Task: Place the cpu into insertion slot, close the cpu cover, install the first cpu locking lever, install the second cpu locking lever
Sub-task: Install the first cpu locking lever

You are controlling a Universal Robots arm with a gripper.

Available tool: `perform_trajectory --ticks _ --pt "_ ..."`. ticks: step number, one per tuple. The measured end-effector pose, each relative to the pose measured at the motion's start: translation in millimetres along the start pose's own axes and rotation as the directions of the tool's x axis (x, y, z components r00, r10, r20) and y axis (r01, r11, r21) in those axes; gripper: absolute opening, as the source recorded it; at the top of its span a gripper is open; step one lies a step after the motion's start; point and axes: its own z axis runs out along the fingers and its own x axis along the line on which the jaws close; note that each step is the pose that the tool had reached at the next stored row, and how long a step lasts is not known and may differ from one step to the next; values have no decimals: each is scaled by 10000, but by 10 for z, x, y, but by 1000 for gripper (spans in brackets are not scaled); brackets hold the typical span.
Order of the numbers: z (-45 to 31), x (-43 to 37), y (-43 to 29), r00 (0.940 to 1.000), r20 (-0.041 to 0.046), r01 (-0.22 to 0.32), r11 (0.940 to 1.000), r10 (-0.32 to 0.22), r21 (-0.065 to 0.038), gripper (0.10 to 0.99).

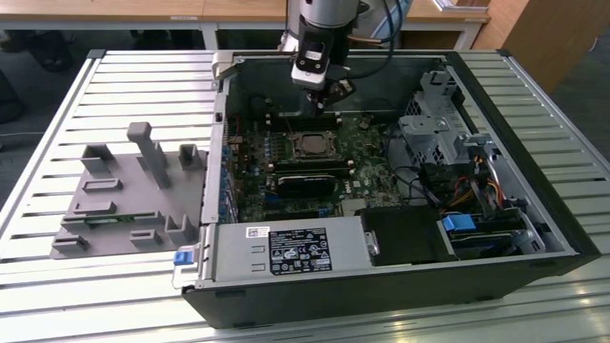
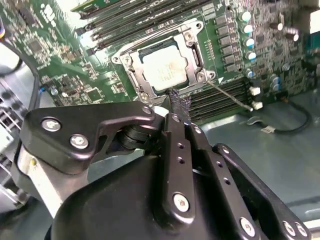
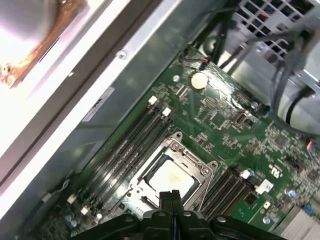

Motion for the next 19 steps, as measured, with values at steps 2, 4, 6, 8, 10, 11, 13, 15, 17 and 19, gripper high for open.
perform_trajectory --ticks 2,4,6,8,10,11,13,15,17,19 --pt "0 0 0 9993 -11 376 9993 -376 6 110" --pt "0 0 0 9978 -15 668 9978 -668 7 110" --pt "0 0 0 9951 -20 989 9951 -989 5 110" --pt "0 0 0 9916 -16 1295 9916 -1295 -3 110" --pt "0 0 0 9876 5 1569 9876 -1568 -27 110" --pt "1 0 0 9854 15 1703 9854 -1703 -38 110" --pt "1 0 0 9796 21 2009 9796 -2009 -48 110" --pt "1 0 0 9718 12 2357 9718 -2357 -46 110" --pt "0 0 0 9627 1 2705 9627 -2705 -41 110" --pt "0 0 0 9519 -11 3065 9519 -3065 -39 110"
